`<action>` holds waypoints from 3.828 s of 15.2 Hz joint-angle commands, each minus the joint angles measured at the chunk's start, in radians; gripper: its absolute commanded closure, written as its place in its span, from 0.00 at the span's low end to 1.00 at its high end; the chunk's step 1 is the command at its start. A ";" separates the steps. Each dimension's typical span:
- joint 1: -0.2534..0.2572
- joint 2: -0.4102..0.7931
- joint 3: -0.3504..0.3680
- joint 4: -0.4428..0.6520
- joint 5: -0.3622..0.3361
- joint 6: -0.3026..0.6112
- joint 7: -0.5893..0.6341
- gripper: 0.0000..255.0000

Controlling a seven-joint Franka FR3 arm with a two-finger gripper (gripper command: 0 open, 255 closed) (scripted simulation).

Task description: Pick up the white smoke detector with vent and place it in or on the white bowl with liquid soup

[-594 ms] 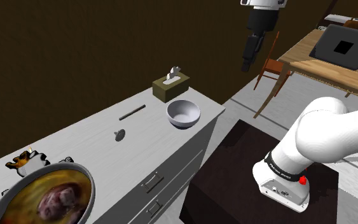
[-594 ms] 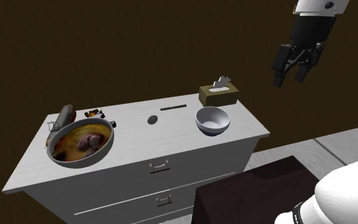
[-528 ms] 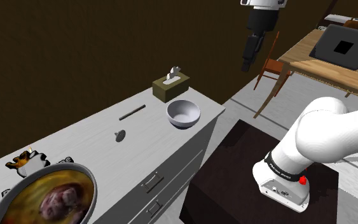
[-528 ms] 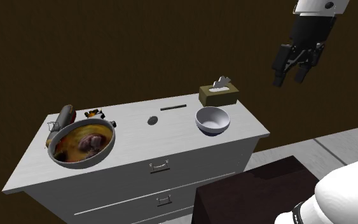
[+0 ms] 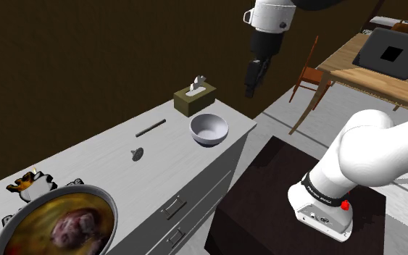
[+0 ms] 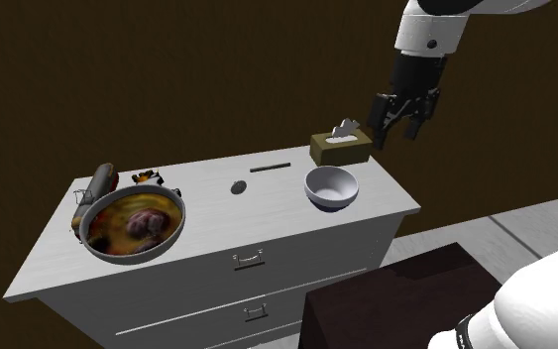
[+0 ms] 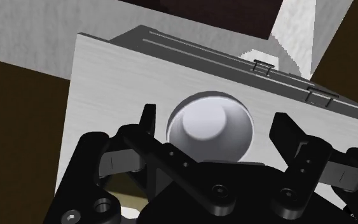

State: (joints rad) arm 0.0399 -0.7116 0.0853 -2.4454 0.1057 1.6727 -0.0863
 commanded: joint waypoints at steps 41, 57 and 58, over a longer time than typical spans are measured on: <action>0.205 1.101 0.332 0.530 -0.503 0.650 0.588 0.00; 0.203 1.093 0.335 0.533 -0.497 0.641 0.583 1.00; 0.201 1.085 0.338 0.536 -0.491 0.631 0.578 1.00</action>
State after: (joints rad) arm 0.2420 0.3768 0.4216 -1.9148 -0.3890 2.3113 0.4961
